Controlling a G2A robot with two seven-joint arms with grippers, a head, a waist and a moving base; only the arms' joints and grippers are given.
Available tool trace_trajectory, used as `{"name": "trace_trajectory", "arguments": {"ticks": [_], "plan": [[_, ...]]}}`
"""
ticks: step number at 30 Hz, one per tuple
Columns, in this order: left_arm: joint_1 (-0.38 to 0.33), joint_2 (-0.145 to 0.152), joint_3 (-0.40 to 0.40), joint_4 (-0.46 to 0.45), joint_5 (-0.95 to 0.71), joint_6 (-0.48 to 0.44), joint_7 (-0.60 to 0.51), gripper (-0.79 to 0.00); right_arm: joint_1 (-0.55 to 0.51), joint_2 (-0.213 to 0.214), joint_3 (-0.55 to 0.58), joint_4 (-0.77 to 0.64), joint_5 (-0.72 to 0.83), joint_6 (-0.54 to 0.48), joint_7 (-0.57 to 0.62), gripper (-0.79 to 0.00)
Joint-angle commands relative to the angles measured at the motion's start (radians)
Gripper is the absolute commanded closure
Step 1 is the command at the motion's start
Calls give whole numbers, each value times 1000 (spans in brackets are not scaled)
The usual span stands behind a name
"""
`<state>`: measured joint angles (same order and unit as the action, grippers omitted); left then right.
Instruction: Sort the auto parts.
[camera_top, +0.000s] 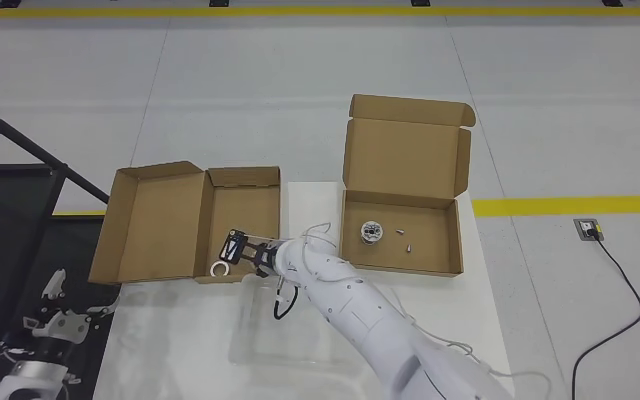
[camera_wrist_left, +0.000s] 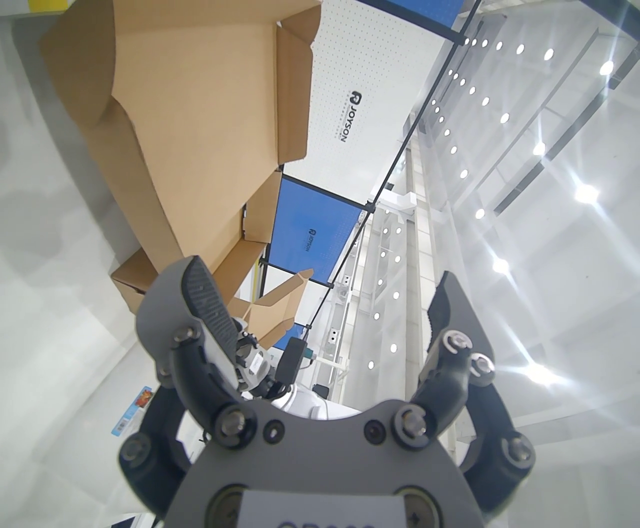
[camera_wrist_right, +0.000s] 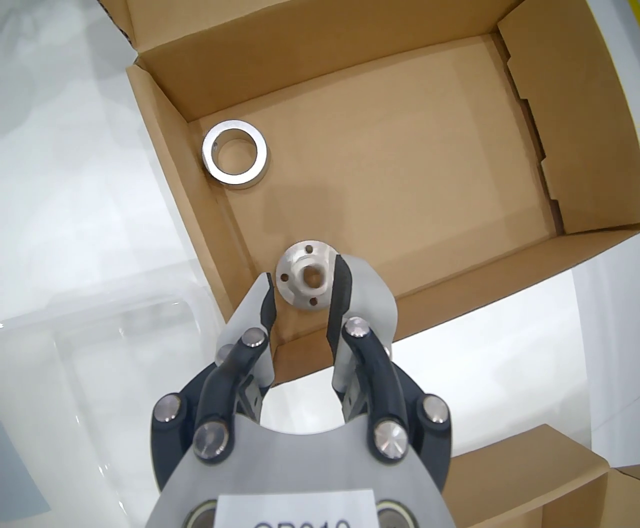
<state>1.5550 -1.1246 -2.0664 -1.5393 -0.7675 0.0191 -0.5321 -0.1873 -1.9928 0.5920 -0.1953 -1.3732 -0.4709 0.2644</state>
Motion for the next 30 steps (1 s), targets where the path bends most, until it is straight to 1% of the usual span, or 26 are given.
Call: {"name": "trace_trajectory", "arguments": {"ticks": [1,8,10,18,21,26,30], "plan": [[-1,0,1,-1,3,1,0,-785,1,-1,0,3,-2,1,-5,-299],[-1,1,2,1,5,2,-1,-785,4,0,5,0,-4,17,-42,-323],[-2,2,1,0,5,4,-1,-785,4,3,5,-3,-9,9,-77,-348],[-7,4,0,3,6,7,-8,-785,-20,23,-7,-37,-69,19,-261,-379],[-12,5,2,9,9,8,-14,-785,-41,33,-18,-64,-109,41,-335,-385],[-22,6,8,17,14,13,-19,-785,-89,54,-30,-130,-171,125,-430,-391],[-22,7,8,12,12,17,-23,-785,-138,74,-32,-215,-217,201,-442,-496]]}}
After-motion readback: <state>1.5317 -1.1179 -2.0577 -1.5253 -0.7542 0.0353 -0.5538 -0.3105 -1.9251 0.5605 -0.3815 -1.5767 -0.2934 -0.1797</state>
